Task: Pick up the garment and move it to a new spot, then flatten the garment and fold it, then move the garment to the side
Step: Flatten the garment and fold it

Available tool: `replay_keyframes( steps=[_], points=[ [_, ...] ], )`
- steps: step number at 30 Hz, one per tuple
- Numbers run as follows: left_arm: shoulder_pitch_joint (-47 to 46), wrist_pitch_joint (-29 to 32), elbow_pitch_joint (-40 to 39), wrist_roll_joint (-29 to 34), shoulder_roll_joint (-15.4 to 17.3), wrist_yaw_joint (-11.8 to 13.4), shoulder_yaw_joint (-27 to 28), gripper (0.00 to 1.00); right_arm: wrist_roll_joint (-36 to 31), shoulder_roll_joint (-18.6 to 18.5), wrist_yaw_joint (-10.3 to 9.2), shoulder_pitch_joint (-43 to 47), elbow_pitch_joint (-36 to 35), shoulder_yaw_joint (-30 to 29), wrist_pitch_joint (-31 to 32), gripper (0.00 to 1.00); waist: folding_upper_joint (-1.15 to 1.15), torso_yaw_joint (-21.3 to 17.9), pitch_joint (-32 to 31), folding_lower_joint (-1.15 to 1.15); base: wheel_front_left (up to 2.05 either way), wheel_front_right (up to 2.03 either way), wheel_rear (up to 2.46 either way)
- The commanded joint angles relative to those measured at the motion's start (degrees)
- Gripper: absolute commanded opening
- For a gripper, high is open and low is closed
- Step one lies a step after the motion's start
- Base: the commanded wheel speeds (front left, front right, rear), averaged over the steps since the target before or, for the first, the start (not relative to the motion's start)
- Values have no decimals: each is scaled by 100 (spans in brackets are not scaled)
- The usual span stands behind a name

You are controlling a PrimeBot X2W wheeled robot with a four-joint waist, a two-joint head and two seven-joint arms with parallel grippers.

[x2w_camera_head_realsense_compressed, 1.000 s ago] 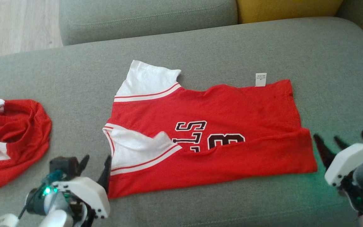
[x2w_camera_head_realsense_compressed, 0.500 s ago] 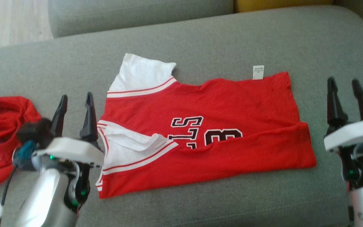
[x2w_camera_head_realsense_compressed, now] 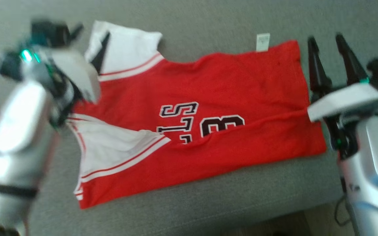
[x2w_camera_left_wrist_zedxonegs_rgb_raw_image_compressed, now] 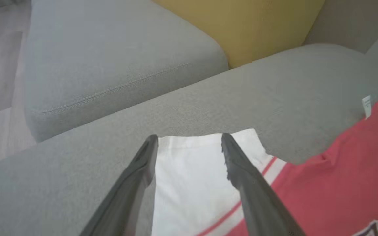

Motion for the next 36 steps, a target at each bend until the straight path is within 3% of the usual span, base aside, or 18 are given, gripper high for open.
replay_keyframes(
  steps=[1, 5, 16, 23, 24, 26, 27, 31, 36],
  points=[
    [-595, 205, 35, 54, 369, -98, 160, 100, -41, 27, 20, -281, -160, 199, -76, 100, 0, -380, 506, 0, 0, 0, 0],
    [-1349, 730, 704, 243, 654, -293, -180, 100, 52, 12, 20, -573, -48, 362, -195, 100, 0, -598, 739, 0, 0, 0, 0],
    [-2243, 1076, 1818, 494, 971, -367, -714, 100, 180, -24, 20, -991, 210, 500, -413, 100, 0, -907, 977, 0, 0, 0, 0],
    [-2366, 1275, 2181, 256, 789, -375, -997, 100, 193, -24, 20, -1056, 393, 529, -474, 100, 0, -923, 994, 0, 0, 0, 0],
    [-2351, 1335, 2190, 161, 751, -376, -1060, 65, 181, -37, 20, -1063, 435, 515, -470, 100, 0, -907, 981, 0, 0, 0, 0],
    [-2316, 1460, 2169, -27, 709, -376, -1216, 13, 155, -58, 20, -1081, 520, 478, -460, 100, 0, -869, 944, 0, 0, 0, 0],
    [-2298, 1521, 2147, -142, 694, -376, -1279, 0, 141, -66, 20, -1095, 561, 459, -454, 100, 0, -844, 919, 0, 0, 0, 0],
    [-2292, 1529, 2012, -565, 675, -377, -1367, 0, 132, -75, 20, -1162, 703, 377, -416, 100, 0, -718, 820, 0, 0, 0, 0],
    [-2428, 774, 1847, -697, 596, -355, -1196, 0, 225, -135, 20, -1239, 870, 414, -289, 100, 0, -473, 698, 0, 0, 0, 0]
  ],
)
